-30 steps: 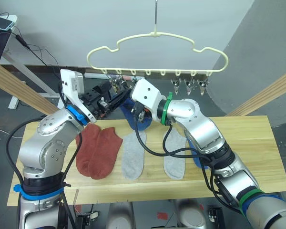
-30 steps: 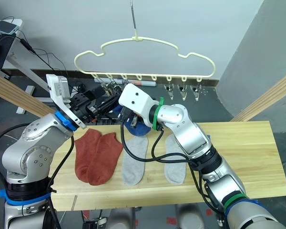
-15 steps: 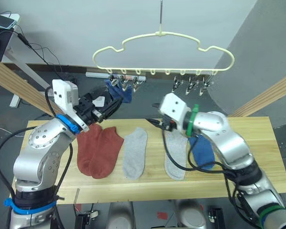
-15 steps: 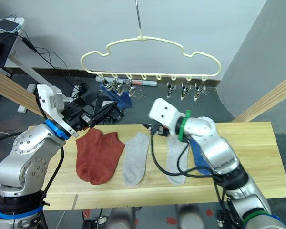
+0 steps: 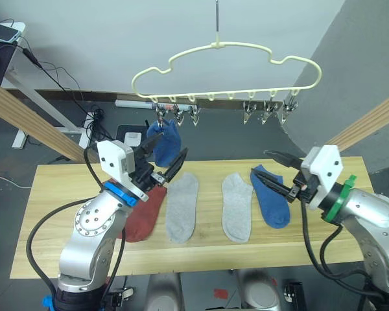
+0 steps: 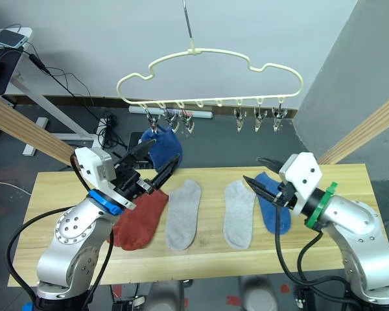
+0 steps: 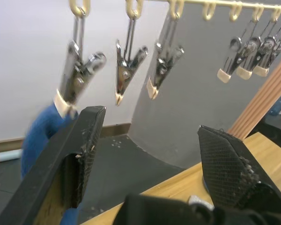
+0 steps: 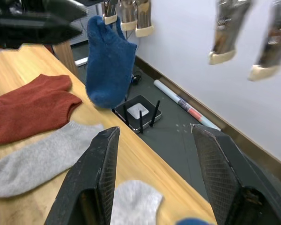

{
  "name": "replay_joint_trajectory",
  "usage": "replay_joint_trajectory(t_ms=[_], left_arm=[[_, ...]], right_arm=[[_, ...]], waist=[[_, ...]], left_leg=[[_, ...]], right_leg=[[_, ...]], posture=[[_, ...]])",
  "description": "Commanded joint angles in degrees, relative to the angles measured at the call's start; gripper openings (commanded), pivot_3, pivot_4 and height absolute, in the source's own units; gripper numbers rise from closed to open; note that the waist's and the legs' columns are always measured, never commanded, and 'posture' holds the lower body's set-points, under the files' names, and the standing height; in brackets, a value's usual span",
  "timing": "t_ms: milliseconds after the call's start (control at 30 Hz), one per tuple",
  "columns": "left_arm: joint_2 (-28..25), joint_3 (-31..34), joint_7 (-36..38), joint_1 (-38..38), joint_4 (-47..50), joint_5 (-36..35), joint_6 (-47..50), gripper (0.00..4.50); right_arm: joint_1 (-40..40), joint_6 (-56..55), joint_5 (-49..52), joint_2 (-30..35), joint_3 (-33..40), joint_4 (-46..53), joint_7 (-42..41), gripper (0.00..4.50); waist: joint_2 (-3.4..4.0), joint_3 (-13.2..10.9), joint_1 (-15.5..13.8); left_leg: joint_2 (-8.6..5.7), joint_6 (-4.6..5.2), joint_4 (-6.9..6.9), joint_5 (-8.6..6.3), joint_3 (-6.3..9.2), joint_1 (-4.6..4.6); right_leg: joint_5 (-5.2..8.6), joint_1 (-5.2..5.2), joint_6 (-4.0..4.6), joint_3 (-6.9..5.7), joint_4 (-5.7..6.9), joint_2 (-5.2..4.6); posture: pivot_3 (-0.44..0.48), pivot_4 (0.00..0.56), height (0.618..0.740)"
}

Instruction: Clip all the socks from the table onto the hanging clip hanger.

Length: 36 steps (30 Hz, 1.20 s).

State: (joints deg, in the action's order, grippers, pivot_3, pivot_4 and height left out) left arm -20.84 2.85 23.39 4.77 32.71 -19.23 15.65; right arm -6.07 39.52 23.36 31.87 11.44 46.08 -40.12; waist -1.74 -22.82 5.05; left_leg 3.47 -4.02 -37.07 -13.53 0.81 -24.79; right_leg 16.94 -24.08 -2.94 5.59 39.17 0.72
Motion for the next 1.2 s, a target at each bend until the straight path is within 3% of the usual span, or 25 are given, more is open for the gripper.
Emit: replay_joint_trajectory(t_ms=[33,133,267,1100,1200], left_arm=[[1.72,-1.20,-1.08,-0.73,1.35,1.96,-3.80,3.56],[3.13,-1.30,-1.72,-0.41,0.44,3.37,-6.07,3.56],[4.63,-1.34,-4.03,-0.43,-0.45,6.04,-7.40,2.73],[8.40,-1.43,-6.67,9.17,-13.01,8.32,-12.57,2.73],[8.67,-1.48,-7.04,9.47,-13.42,8.86,-12.89,2.17]], right_arm=[[-0.14,1.25,3.34,1.74,2.01,3.45,1.07,2.54],[-0.90,1.59,4.32,3.02,1.88,3.24,2.24,2.54],[-2.26,1.84,5.28,4.51,1.58,2.46,2.86,2.58],[-5.91,0.06,11.01,9.39,2.00,-1.82,1.71,2.58],[-5.66,-0.09,10.89,9.42,1.94,-1.86,1.80,2.58]], waist=[[-0.01,0.00,0.00],[-0.01,0.00,0.02],[-0.01,0.01,0.01],[-0.02,0.02,0.12],[-0.02,0.02,0.21]], left_leg=[[0.00,0.00,0.00,0.00,0.00,0.00],[0.02,0.00,0.00,0.02,0.01,0.00],[0.00,-0.01,-0.02,0.03,0.00,0.00],[0.00,0.01,-0.68,0.05,0.02,-0.03],[-0.03,0.06,-0.88,0.02,0.02,-0.03]], right_leg=[[-0.01,0.00,0.02,0.00,0.00,0.02],[-0.03,0.00,0.04,0.00,0.00,0.08],[-0.04,0.00,0.03,0.02,-0.02,0.08],[-0.05,0.02,0.04,0.02,0.52,0.10],[-0.06,0.02,0.01,0.06,0.73,0.10]], posture=[[-0.223,0.389,0.730],[-0.228,0.389,0.730],[-0.231,0.386,0.730],[-0.249,0.380,0.730],[-0.251,0.384,0.730]])
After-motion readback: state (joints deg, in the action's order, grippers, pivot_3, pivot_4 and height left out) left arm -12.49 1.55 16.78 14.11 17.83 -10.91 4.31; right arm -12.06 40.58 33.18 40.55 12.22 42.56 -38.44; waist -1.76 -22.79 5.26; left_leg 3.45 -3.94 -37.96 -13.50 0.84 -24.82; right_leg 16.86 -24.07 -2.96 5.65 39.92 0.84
